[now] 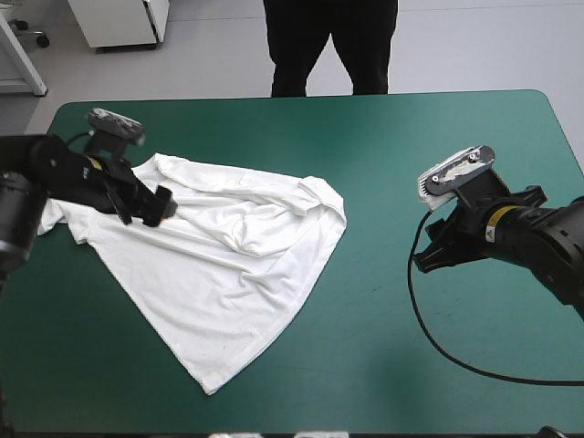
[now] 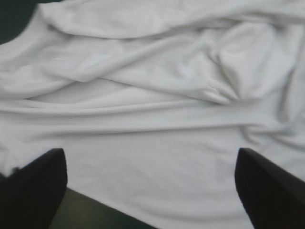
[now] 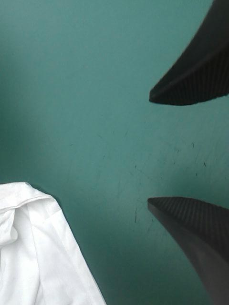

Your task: Fold the cloth

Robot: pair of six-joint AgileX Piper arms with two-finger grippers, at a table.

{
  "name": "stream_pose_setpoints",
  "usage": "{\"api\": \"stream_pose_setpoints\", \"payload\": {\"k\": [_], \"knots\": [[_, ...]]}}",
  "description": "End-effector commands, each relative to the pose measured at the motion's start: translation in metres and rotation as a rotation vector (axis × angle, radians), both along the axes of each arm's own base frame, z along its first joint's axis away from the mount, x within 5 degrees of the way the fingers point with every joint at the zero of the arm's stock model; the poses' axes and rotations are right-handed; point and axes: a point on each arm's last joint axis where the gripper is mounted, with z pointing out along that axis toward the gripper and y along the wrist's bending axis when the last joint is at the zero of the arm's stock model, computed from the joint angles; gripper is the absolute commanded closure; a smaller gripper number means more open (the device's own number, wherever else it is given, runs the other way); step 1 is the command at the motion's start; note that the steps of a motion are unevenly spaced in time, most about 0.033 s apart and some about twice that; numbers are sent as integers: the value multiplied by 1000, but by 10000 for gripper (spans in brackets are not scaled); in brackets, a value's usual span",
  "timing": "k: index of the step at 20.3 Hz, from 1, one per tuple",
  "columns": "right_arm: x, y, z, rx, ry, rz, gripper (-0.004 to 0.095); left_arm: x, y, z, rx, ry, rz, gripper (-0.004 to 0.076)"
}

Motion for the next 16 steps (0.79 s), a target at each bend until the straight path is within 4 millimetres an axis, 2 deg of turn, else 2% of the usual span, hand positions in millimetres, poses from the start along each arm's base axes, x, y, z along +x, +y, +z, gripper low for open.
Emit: {"api": "stream_pose_setpoints", "payload": {"k": [1,2,5,7,12,16], "knots": [[-2,-3,12,-5,-78,19,376,-50,-29,1,16,14,-109,35],[-2,-3,12,-6,-78,20,376,-63,-38,-3,19,22,-155,35],[-2,-3,13,-12,-87,21,376,-105,-59,-35,40,107,-310,35],[0,-2,11,-18,-76,20,377,-121,-68,-55,64,164,-384,35],[6,0,7,-40,-62,20,378,-153,-85,-113,188,334,-578,35],[16,4,2,-74,-59,15,378,-161,-86,-150,215,338,-613,35]]}}
